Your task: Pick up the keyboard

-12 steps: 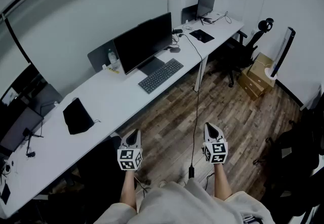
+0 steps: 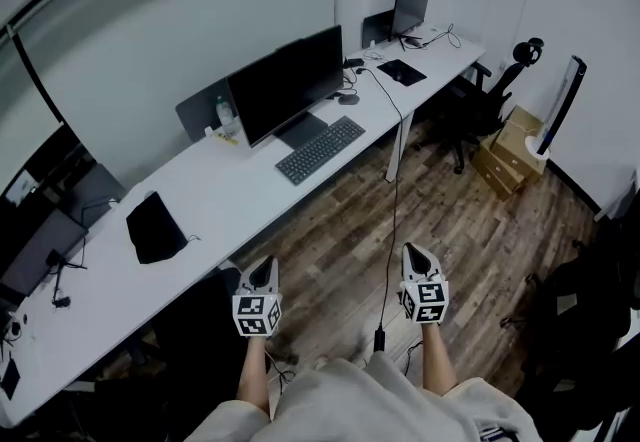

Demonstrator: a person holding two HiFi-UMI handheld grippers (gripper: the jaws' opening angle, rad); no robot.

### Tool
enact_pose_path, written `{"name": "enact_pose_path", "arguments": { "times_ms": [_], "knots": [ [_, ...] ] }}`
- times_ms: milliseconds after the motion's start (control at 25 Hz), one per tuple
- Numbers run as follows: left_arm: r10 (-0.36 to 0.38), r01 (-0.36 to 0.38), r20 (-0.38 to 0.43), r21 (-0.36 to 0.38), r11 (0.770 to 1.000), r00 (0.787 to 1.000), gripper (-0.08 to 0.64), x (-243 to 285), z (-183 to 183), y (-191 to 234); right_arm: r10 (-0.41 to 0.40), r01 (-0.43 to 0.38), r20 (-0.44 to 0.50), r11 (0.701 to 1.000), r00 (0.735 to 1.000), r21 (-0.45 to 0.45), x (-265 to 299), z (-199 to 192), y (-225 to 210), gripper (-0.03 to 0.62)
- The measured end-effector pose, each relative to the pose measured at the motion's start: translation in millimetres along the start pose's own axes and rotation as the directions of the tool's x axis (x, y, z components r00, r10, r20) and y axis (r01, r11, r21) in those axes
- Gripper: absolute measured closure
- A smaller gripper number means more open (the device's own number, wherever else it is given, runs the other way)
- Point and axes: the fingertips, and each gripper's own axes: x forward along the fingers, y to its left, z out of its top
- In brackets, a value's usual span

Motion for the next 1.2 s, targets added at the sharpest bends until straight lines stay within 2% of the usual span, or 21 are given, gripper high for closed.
{"name": "enact_pose_path", "arguments": {
  "times_ms": [80,160,200,240,320,360,400,720,1200],
  "knots": [
    [-0.003,0.003,0.003,-0.004,1.000,1.000,0.545,-0.3,-0.2,0.5,0.011,-0.011,0.002,1.000,1.000,-0.003,0.1,0.9,2.0,0.592],
    [-0.039,0.039,0.000,-0.031,0.999,0.999,0.537,-0.3,-1.4,-3.0,0.044,-0.044,0.000,0.999,0.999,0.003,0.6,0.9,7.1,0.592],
    [-0.069,0.068,-0.003,-0.050,0.996,0.998,0.475,0.9,-1.9,-6.7,0.067,-0.067,0.003,0.998,0.998,0.011,1.5,1.0,10.0,0.582],
    [-0.096,0.095,-0.006,-0.064,0.993,0.995,0.372,2.5,-2.3,-10.9,0.084,-0.084,0.008,0.996,0.996,0.020,2.7,1.3,12.0,0.491],
    [-0.119,0.119,-0.005,-0.059,0.991,0.993,0.295,4.4,-3.1,-17.1,0.091,-0.091,0.019,0.995,0.996,0.027,5.5,0.9,12.7,0.277],
    [-0.120,0.119,-0.004,-0.047,0.992,0.993,0.284,4.3,-3.5,-19.0,0.086,-0.086,0.021,0.996,0.996,0.022,6.6,0.3,12.1,0.206],
    [-0.117,0.117,-0.002,-0.038,0.992,0.993,0.274,3.9,-3.7,-20.6,0.081,-0.081,0.020,0.997,0.997,0.014,7.1,-0.5,11.2,0.188],
    [-0.102,0.103,0.024,-0.005,0.995,0.994,0.272,2.6,-1.4,-31.8,0.082,-0.082,0.008,0.997,0.997,0.013,0.5,-7.6,2.9,0.178],
    [-0.059,0.059,0.025,0.000,0.998,0.998,0.272,12.8,-2.2,-58.6,0.093,-0.093,0.010,0.996,0.996,0.003,-6.2,-15.2,-26.2,0.187]
  ]
}}
